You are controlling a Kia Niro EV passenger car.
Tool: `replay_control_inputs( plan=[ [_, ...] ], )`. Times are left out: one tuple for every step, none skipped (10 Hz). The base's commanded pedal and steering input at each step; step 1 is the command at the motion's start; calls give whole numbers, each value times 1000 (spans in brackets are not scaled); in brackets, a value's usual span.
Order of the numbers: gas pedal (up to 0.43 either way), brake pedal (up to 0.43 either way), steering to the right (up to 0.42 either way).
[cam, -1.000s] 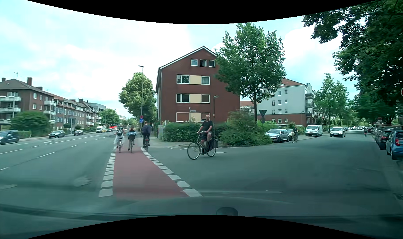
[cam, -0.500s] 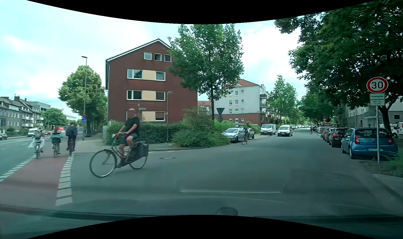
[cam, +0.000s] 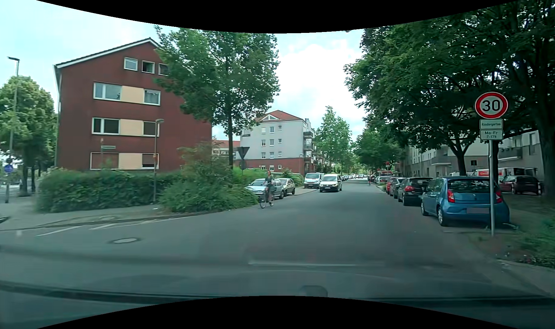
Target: Follow the waypoints while adhering to traffic rules and regulations
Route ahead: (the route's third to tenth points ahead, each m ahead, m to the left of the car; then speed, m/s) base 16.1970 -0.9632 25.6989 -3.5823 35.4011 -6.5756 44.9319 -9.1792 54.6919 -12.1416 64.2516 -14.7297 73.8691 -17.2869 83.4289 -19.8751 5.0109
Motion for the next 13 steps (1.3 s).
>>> replay_control_inputs(
  plan=[
    [157,18,260],
    [157,18,233],
    [157,18,216],
    [157,18,196],
    [157,18,178],
    [157,18,166],
    [157,18,153],
    [157,18,140],
    [169,18,121],
    [169,18,104],
    [169,18,84],
    [169,18,66],
    [169,18,42]
  ],
)
